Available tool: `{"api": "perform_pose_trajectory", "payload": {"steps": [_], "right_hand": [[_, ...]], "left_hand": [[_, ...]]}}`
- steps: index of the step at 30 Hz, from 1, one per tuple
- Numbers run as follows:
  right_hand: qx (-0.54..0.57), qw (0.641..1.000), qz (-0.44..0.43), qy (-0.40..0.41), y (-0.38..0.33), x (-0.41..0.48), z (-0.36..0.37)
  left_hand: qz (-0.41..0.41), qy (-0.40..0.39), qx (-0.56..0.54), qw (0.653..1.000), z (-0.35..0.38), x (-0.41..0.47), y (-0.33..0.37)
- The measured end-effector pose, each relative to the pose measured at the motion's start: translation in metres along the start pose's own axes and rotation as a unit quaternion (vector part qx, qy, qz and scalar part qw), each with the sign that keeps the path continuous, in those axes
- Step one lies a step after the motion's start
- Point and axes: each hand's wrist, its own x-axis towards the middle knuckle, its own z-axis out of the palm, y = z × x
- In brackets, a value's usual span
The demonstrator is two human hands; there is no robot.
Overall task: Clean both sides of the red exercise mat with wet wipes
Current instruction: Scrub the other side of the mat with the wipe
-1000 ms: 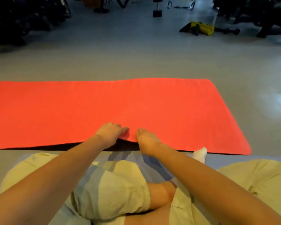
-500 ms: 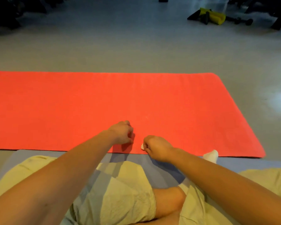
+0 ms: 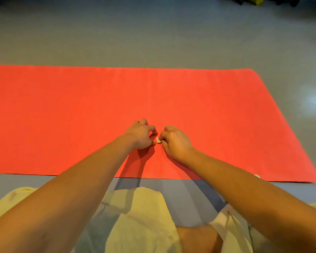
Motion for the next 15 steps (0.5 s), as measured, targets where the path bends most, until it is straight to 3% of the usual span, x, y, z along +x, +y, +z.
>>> {"api": "perform_pose_trajectory", "payload": {"steps": [3, 9, 15], "right_hand": [[-0.008, 1.000, -0.007, -0.017, -0.006, -0.005, 0.000], [-0.014, 0.992, -0.116, -0.055, -0.009, -0.049, -0.002], [-0.021, 1.000, 0.013, 0.007, 0.023, 0.042, -0.003]], "left_hand": [[-0.018, 0.076, -0.064, 0.995, 0.010, 0.009, -0.007], [-0.018, 0.203, -0.078, 0.976, 0.034, 0.015, -0.011], [-0.018, 0.251, -0.063, 0.966, 0.048, 0.020, -0.015]]}}
